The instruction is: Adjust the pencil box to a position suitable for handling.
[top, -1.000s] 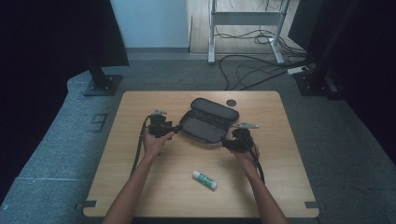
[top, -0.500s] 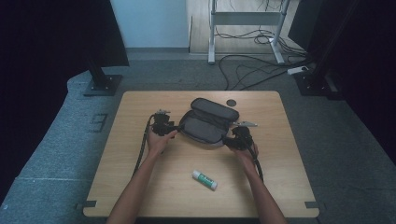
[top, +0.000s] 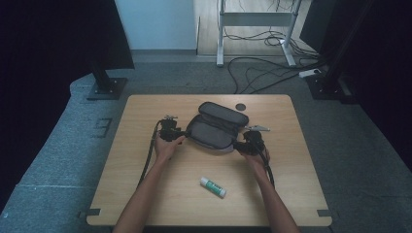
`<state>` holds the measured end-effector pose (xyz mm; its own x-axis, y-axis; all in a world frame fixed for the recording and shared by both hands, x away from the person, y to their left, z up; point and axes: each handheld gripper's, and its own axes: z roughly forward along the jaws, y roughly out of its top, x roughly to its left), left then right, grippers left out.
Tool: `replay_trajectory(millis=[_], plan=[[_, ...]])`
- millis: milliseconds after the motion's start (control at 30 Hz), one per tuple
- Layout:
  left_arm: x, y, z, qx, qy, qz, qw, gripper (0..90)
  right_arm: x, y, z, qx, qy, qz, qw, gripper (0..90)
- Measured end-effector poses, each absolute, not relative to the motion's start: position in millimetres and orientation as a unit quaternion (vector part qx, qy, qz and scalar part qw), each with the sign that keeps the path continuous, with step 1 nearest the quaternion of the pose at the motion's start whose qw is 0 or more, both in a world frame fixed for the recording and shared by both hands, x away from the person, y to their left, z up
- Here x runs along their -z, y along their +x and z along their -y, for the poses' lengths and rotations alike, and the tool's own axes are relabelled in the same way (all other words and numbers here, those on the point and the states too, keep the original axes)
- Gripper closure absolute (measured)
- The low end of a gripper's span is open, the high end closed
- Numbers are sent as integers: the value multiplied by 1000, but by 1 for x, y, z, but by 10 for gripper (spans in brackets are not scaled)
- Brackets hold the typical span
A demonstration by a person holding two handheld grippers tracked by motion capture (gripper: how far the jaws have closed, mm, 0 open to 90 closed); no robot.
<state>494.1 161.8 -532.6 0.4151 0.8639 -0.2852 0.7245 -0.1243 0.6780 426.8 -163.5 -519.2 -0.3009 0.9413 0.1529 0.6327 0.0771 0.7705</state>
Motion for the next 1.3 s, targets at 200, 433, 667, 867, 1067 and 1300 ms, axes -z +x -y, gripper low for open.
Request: replay_trajectory(millis=[200,433,667,867,1067,1300], plan=[[533,493,-159,-90,748,-530,389,450,519,427,167,-388,562,-702,201,323],[537,493,-158,-83,751,-529,386,496,512,429,167,-388,560,-703,203,318],[538,494,-157,-82,750,-531,385,511,510,441,162,-385,563,-702,207,322],[538,494,-157,-83,751,-530,385,526,521,454,158,-373,567,-705,205,365],[539,494,-156,-77,752,-530,384,569,534,462,161,-376,575,-704,182,450],[540,494,-155,-77,751,-532,384,617,540,464,156,-359,574,-714,178,600]])
